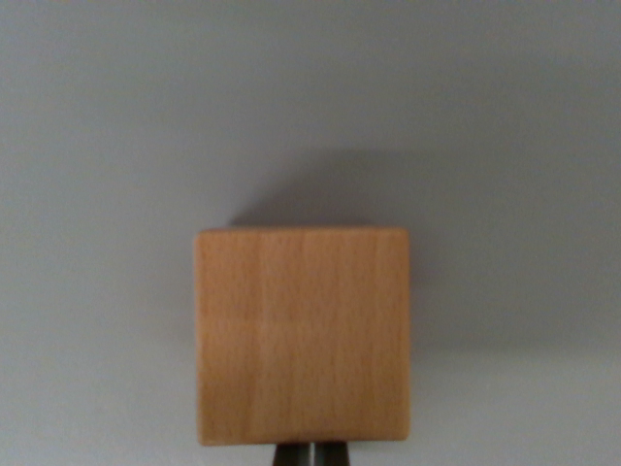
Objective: Push wooden cube
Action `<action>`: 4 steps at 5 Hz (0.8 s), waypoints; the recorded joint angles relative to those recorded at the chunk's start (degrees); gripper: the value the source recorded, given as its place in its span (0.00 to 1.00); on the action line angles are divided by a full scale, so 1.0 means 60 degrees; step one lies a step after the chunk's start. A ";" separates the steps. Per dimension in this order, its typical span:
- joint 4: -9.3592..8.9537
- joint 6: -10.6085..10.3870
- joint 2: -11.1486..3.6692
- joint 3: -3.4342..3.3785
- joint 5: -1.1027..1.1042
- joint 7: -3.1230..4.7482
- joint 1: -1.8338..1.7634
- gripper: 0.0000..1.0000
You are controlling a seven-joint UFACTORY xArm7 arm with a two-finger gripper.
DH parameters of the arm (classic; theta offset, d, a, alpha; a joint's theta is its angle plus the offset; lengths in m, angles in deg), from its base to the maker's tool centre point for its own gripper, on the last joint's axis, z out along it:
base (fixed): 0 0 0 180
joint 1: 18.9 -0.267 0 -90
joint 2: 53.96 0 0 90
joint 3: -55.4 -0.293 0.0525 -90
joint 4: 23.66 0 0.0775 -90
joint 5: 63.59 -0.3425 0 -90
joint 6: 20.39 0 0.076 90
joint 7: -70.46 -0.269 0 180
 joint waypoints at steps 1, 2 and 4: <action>0.0339 0.0095 -0.0243 -0.0002 -0.0010 0.0004 -0.0003 1.00; 0.0339 0.0095 -0.0243 -0.0002 -0.0010 0.0004 -0.0003 1.00; 0.0620 0.0174 -0.0446 -0.0004 -0.0018 0.0007 -0.0006 1.00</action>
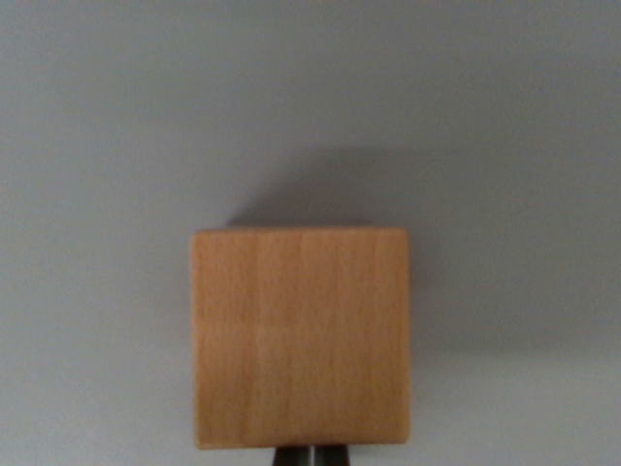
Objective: Push wooden cube
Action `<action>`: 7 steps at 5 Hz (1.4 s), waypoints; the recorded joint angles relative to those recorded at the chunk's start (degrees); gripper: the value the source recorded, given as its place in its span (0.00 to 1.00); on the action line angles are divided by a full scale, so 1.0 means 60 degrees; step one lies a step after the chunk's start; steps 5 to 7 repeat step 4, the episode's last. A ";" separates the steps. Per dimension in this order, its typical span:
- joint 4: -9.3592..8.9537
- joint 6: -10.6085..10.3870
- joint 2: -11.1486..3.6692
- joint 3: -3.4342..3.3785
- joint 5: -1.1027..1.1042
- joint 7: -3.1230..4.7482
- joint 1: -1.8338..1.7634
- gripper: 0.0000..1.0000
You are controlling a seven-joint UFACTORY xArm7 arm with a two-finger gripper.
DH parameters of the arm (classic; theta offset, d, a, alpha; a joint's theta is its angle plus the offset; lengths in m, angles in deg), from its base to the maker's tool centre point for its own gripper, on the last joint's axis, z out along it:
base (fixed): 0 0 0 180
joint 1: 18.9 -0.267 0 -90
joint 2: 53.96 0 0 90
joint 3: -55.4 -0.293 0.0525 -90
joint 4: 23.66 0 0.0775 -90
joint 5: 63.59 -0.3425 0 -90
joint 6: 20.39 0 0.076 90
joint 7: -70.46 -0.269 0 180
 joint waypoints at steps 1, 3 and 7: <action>0.0205 0.0058 -0.0147 -0.0001 -0.0006 0.0002 -0.0002 1.00; 0.0343 0.0097 -0.0247 -0.0002 -0.0010 0.0004 -0.0003 1.00; 0.0343 0.0097 -0.0247 -0.0002 -0.0010 0.0004 -0.0003 1.00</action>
